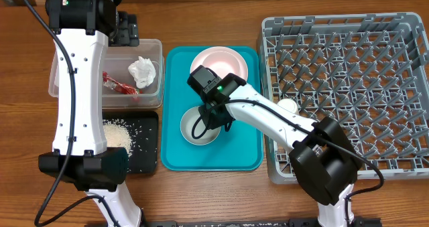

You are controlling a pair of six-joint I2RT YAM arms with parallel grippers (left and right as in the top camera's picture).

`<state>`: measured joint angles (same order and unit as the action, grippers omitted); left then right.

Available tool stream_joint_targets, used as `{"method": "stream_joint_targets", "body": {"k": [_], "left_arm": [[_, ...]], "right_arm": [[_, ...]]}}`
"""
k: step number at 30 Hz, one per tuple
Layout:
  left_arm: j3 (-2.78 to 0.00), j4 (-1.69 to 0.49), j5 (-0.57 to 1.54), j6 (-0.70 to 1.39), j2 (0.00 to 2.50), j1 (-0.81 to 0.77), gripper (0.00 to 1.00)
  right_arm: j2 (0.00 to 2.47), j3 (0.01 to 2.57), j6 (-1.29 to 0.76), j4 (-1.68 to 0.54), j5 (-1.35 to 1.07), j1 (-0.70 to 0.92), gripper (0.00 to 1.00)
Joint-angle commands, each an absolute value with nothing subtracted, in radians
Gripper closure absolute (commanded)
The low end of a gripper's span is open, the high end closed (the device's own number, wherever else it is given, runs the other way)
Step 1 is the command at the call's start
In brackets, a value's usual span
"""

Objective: Sort waste into correct bins and load items into the dishwasher
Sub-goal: 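Move the right gripper to the white bowl on the teal tray, then grip the white bowl rim with the right gripper and lift it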

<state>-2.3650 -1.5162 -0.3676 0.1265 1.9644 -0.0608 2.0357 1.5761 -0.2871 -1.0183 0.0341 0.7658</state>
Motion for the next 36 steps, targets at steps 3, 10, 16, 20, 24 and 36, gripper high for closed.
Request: {"method": "stream_joint_targets", "body": {"k": [3,10,16,20,24,36], "left_arm": [[-2.387,-1.517,-0.369,0.112,1.948,-0.061,0.00],[-2.387,-1.517,-0.369,0.112,1.948,-0.061,0.00],[-2.387,-1.517,-0.369,0.112,1.948,-0.061,0.00],[-2.387,-1.517,-0.369,0.112,1.948,-0.061,0.00],[-2.387,-1.517,-0.369,0.112,1.948,-0.060,0.00],[-2.387,-1.517,-0.369,0.112,1.948,-0.060,0.00]], "right_arm": [[2.039,1.570,-0.286,-1.026,0.025,0.763,0.71],[2.039,1.570,-0.286,-1.027,0.024,0.763,0.76],[2.039,1.570,-0.286,-1.028,0.025,0.763,0.76],[2.039,1.570,-0.286,-1.028,0.025,0.763,0.76],[2.039,1.570,-0.286,-1.032,0.025,0.763,0.76],[2.082,1.570,-0.285,-1.024,0.026,0.763,0.75]]}}
